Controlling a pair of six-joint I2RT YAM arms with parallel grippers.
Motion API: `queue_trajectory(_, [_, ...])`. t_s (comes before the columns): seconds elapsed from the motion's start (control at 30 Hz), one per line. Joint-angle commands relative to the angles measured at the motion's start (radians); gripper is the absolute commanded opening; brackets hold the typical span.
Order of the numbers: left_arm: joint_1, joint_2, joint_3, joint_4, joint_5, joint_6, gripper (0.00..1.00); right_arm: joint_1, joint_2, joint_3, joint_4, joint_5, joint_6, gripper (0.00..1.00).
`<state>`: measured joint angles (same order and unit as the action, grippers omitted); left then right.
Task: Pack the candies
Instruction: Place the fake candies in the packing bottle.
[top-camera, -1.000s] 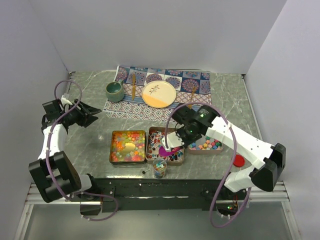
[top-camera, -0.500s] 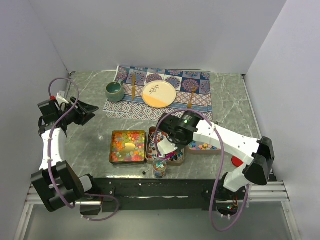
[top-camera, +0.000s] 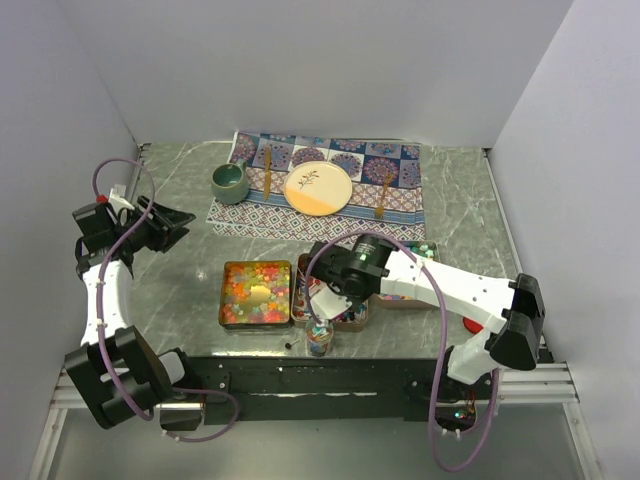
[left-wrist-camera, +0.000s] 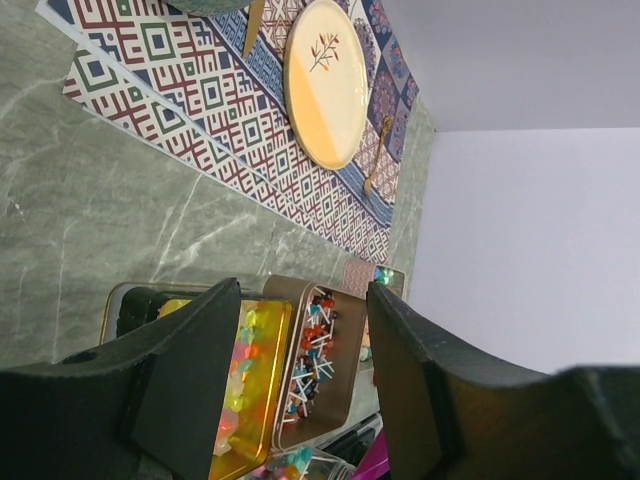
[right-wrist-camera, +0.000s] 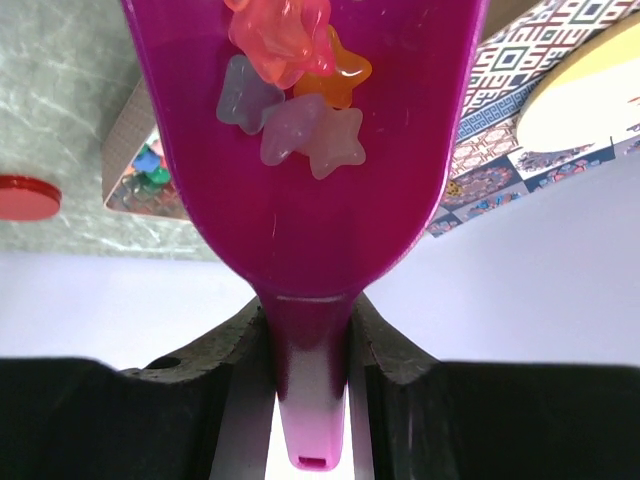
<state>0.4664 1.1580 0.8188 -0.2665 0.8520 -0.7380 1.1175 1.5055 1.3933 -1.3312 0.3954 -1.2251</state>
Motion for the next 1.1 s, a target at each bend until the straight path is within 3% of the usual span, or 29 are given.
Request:
queue_trajectory(0.0, [0.008, -0.020, -0.006, 0.053, 0.036, -0.023, 0.59, 0.025, -0.044, -0.037, -0.056, 0.114, -0.034, 0.00])
queue_trajectory(0.5, [0.011, -0.044, -0.037, 0.072, 0.030, -0.052, 0.60, 0.117, -0.018, 0.003, -0.111, 0.287, -0.053, 0.00])
queue_trajectory(1.07, [0.014, -0.101, -0.066, 0.076, 0.035, -0.064, 0.60, 0.185, -0.014, 0.018, -0.111, 0.353, -0.091, 0.00])
